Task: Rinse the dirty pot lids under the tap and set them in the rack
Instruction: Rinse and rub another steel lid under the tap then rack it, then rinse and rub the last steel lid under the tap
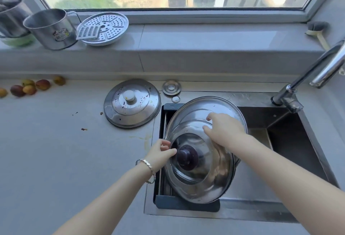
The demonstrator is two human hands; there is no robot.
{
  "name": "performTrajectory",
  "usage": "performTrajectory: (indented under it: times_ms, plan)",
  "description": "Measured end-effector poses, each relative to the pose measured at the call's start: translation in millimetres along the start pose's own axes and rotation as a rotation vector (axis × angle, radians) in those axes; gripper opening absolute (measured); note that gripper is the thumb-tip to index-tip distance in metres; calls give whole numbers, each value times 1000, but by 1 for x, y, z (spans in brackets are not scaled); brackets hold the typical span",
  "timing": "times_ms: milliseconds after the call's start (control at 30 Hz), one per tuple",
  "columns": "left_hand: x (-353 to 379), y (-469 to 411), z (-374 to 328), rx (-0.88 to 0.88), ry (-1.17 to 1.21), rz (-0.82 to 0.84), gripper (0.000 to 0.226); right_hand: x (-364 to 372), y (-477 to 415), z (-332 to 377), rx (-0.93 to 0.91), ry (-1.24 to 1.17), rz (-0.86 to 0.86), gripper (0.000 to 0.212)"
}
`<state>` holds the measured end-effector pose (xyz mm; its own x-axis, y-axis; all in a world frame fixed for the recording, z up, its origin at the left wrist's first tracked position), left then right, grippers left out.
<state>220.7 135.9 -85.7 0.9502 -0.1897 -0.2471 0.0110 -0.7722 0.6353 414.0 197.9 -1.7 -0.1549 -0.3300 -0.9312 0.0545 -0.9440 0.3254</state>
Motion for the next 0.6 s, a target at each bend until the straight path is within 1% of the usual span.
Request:
performTrajectory:
  times_ms: [67,133,167,200,233,300,400,500,533,600]
  plan:
    - [-28,-14,-5,-57,224,-127,34,-5,-8,15,-38,-94,-3,33]
    - [-62,-32,-9,-125,481,-272,47,-8,-14,30,-81,-167,-12,31]
    - [-81,-43,-13,-123,504,-362,54,-10,-17,37,-102,-179,-20,29]
    - [-100,-54,-18,-96,403,-450,57,-11,-20,42,-118,-180,-28,27]
    - [-116,-65,-25,-57,247,-523,58,-12,-23,45,-128,-179,-35,26]
    - [-138,-87,-45,52,-58,-597,61,-12,-30,50,-134,-169,-46,24]
    - [-151,-124,-68,143,-467,-566,64,-11,-41,54,-122,-138,-60,23]
    - [-156,-156,-77,119,-941,-478,54,-7,-47,56,-90,-170,-45,21]
    - [-157,-162,-78,105,-1031,-454,49,-5,-47,56,-77,-188,-30,21]
    - [-159,-168,-82,101,-1126,-431,41,0,-47,55,-55,-200,-3,22]
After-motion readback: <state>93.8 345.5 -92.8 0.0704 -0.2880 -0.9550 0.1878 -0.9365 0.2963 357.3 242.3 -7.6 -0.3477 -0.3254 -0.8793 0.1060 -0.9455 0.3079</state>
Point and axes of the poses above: each hand's wrist, its own y-axis away from the middle knuckle, its own x-axis out of the palm, z = x × y, the point moved 6 cm from there along -y, towards the middle knuckle, and after that the axes turned 3 degrees about y, right-handed, at the moved point
